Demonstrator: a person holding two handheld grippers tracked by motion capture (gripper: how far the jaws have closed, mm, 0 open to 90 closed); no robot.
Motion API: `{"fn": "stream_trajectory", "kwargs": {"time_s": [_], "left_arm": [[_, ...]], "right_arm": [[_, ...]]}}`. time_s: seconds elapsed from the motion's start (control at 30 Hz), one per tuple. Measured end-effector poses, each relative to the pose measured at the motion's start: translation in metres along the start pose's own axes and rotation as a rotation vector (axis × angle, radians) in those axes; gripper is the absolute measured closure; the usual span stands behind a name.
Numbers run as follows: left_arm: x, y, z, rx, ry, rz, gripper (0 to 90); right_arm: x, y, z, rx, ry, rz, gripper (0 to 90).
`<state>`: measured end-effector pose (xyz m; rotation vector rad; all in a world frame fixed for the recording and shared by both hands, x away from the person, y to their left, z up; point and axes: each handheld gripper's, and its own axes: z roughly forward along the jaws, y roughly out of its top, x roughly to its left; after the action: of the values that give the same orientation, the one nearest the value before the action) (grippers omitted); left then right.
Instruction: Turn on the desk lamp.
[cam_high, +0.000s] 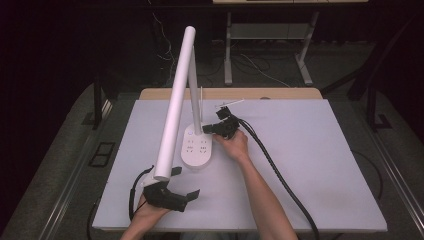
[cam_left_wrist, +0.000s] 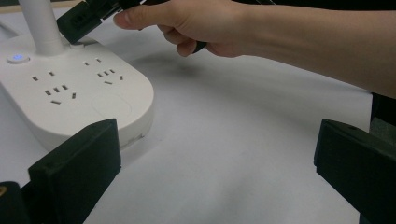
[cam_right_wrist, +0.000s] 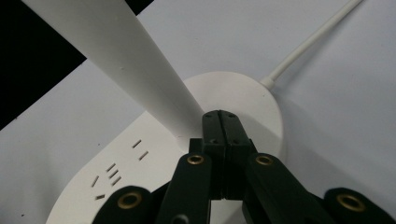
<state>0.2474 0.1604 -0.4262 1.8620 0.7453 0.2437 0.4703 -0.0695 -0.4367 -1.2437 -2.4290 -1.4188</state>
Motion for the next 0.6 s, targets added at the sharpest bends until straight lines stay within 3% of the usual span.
{"fn": "stream_trajectory", "kwargs": {"time_s": [0.2,0.6], "left_arm": [[-0.0007,-0.0001,0.0003,0.002,0.001,0.006,0.0],[-0.0004,-0.0004,0.0008,0.009,0.001,0.004,0.0]], "right_arm": [[0.0034,-0.0011,0.0008,0.000,-0.020,-0.028,90.0],[-0.0019,-0.0090,0.0016,-0.054,0.018,-0.002,90.0]]}}
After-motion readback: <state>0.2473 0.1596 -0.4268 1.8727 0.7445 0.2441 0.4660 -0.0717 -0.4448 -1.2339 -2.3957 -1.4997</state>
